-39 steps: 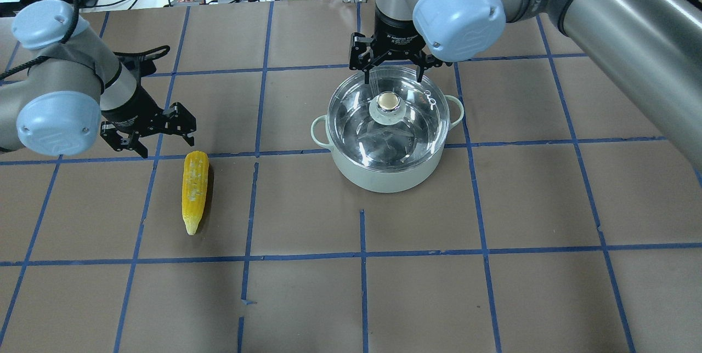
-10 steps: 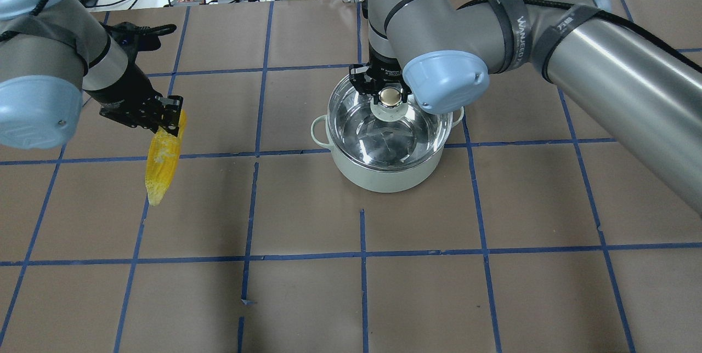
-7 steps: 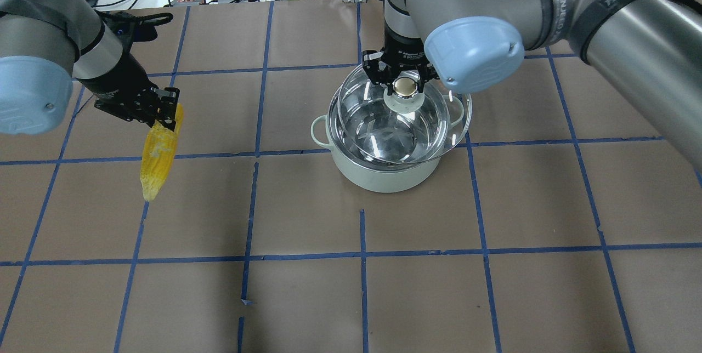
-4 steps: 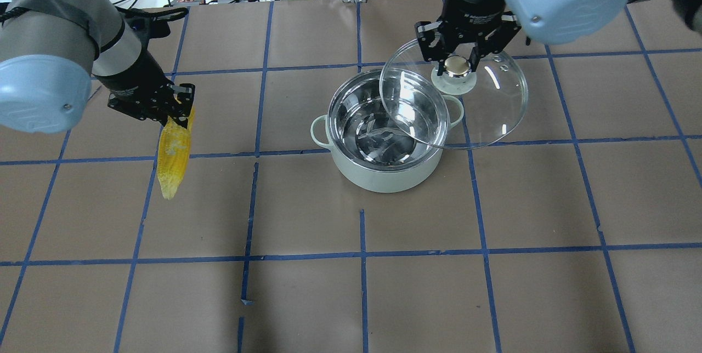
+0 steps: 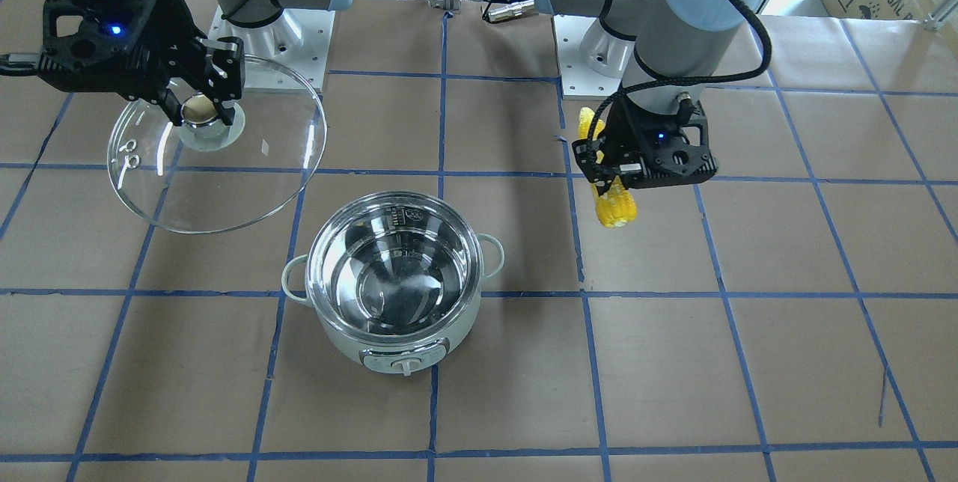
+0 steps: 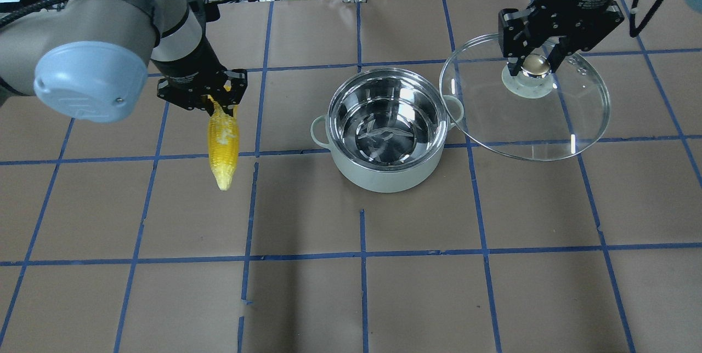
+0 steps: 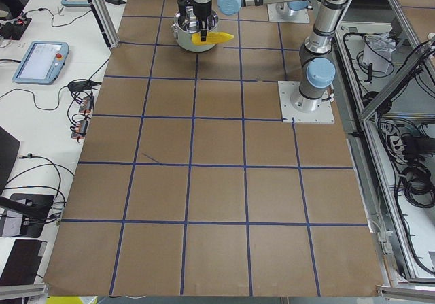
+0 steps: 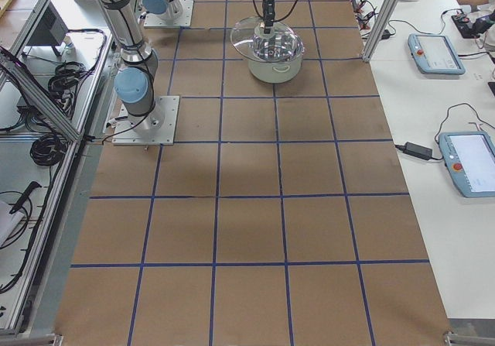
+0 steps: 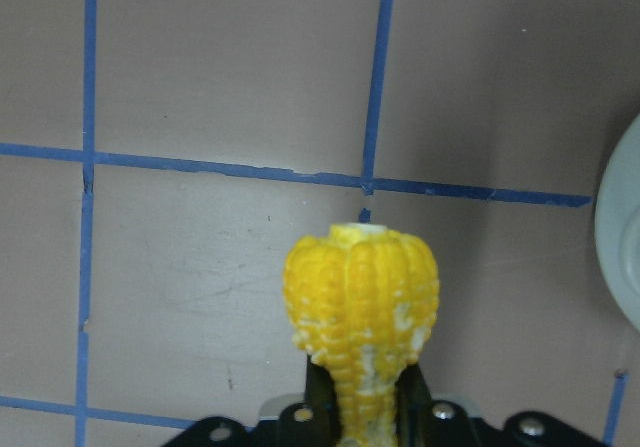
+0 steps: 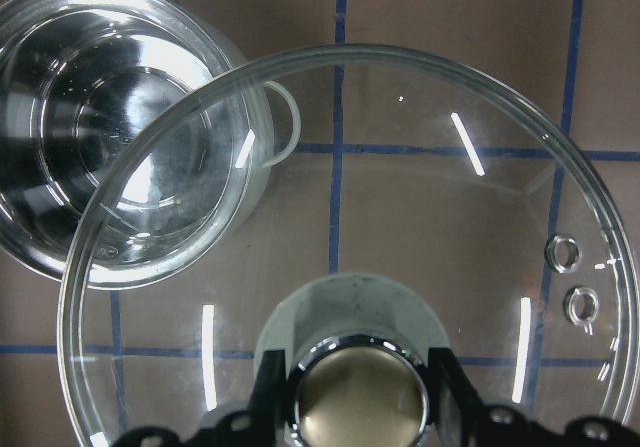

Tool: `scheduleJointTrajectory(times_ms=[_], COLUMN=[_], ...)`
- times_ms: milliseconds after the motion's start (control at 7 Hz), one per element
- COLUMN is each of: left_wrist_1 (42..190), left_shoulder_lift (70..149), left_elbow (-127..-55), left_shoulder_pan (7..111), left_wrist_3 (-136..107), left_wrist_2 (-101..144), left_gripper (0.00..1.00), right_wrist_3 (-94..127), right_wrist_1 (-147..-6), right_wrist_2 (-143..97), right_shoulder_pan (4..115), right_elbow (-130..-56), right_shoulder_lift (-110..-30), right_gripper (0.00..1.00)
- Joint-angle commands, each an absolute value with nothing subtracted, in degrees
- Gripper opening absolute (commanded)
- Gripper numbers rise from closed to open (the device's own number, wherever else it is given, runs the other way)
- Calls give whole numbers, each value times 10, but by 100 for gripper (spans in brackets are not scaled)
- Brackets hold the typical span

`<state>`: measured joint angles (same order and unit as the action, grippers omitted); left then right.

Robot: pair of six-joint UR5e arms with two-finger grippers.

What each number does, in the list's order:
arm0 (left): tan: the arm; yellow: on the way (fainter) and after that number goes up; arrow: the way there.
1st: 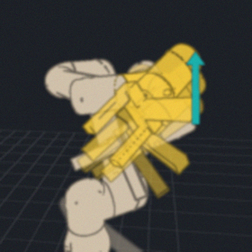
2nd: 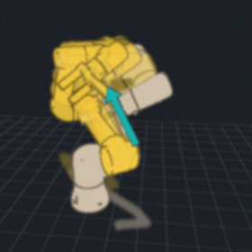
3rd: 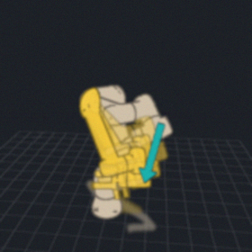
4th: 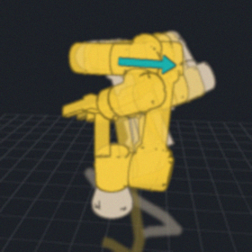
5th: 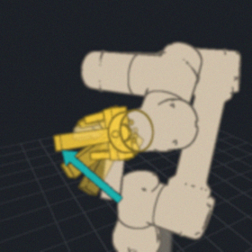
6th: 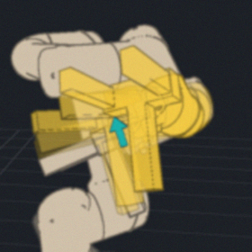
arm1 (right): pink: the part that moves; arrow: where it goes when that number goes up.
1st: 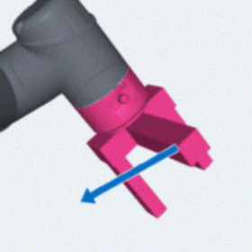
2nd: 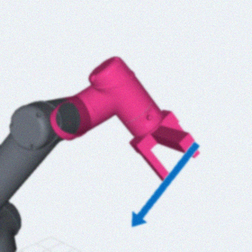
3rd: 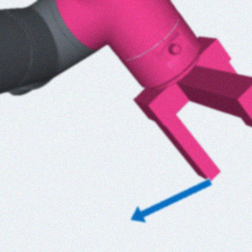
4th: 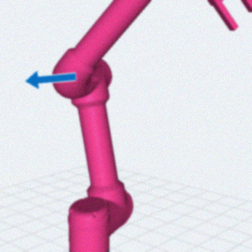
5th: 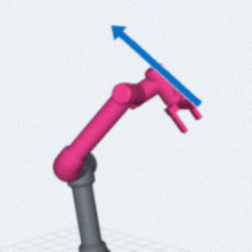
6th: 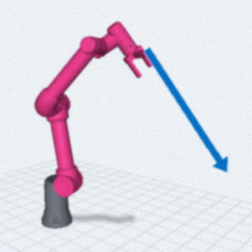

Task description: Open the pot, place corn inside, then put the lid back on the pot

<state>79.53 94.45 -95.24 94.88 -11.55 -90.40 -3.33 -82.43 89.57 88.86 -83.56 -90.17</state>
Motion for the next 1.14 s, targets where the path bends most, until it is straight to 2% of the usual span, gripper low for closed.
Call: scheduleJointTrajectory(times_ms=[0, 571, 857, 1000], left_wrist_1=[796, 790, 788, 789], left_shoulder_lift=[980, 1150, 1221, 1243], left_elbow=[-902, -713, -637, -621], left_shoulder_pan=[1006, 1099, 1129, 1135], left_wrist_3=[-166, -250, -278, -286], left_wrist_2=[-876, -874, -878, -878], left_gripper=[14, 14, 14, 14], right_wrist_3=[-35, -36, -36, -39], right_wrist_1=[-805, -807, -809, -814], right_wrist_2=[896, 900, 899, 900], right_shoulder_pan=[887, 889, 889, 888], right_elbow=[-838, -838, -838, -848], right_shoulder_lift=[-911, -909, -909, -909], right_gripper=[38, 38, 38, 38])
